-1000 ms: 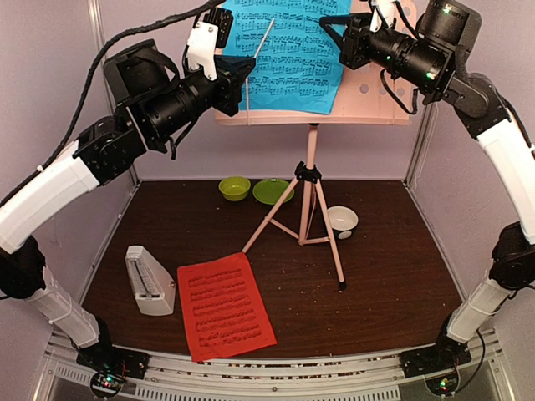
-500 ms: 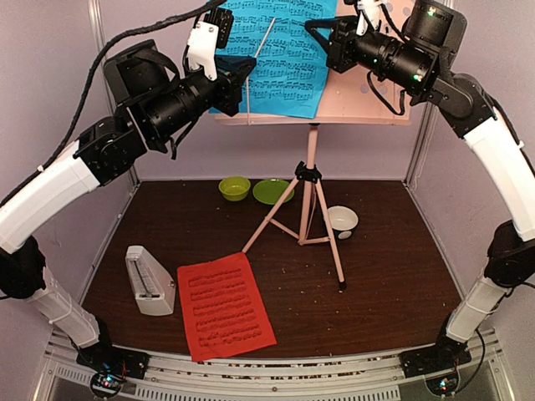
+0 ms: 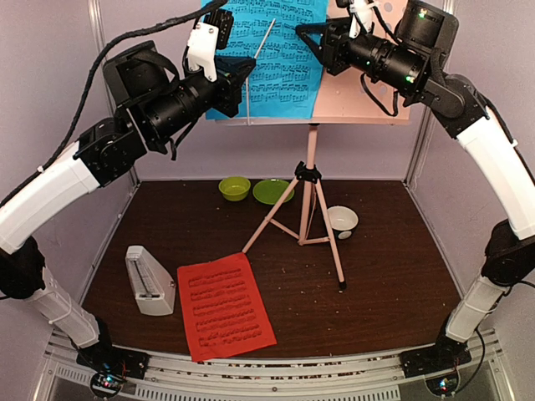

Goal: Set up the instrument practice props

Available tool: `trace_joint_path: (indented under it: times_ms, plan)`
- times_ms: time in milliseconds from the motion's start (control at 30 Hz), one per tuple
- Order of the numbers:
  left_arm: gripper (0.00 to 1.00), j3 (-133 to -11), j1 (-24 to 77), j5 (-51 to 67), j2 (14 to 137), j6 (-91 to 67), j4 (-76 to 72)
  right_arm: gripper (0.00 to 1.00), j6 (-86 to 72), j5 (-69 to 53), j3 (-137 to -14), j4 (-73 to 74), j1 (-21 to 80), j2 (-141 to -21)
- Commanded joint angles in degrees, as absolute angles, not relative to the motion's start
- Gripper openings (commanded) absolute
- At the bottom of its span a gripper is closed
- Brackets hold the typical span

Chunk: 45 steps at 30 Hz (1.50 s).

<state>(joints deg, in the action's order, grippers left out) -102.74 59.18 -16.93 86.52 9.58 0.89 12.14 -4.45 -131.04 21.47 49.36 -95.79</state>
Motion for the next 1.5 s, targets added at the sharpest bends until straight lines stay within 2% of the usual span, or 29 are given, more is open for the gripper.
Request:
trace_joint_path:
  times_ms: [0, 300, 467, 533, 633, 733, 867, 1167, 1300, 1467]
  plan:
    - [0.0, -102.2, 59.4, -14.8, 85.4, 10.5, -2.3, 0.32, 12.5, -3.2, -131.5, 19.9, 49.1, -95.2]
    - [0.0, -101.9, 59.4, -15.9, 85.3, 9.9, -2.9, 0.59, 12.3, 1.0, -129.7, 17.4, 48.9, -93.7]
    - [0.0, -102.0, 59.4, -17.4, 85.4, 9.3, -2.9, 0.79, 11.8, 4.3, -129.1, 15.5, 48.9, -93.2]
    - [0.03, -101.7, 59.4, -17.9, 85.2, 9.0, -3.0, 0.84, 11.4, 4.8, -129.0, 14.9, 48.9, -93.1]
    - [0.16, -101.1, 59.5, -18.5, 84.9, 8.7, -3.7, 0.93, 11.0, 4.5, -129.1, 14.7, 48.9, -93.0]
    - [0.3, -100.8, 59.4, -18.6, 84.7, 8.3, -3.8, 0.95, 10.9, 4.4, -129.1, 15.0, 48.9, -93.0]
    - [0.41, -101.0, 59.4, -17.6, 84.5, 8.2, -3.7, 0.96, 10.9, 4.4, -128.8, 15.3, 48.9, -92.8]
    - [0.59, -103.7, 59.4, -14.1, 84.3, 7.8, -0.4, 0.99, 10.5, 4.0, -127.4, 15.5, 49.0, -91.1]
    - [0.62, -105.8, 59.4, -12.8, 83.7, 6.9, 3.0, 0.99, 10.0, 3.8, -125.3, 15.6, 49.0, -89.3]
    - [0.72, -107.2, 59.4, -16.0, 81.2, 4.4, 11.4, 1.0, 7.4, 3.2, -121.5, 17.4, 49.0, -85.3]
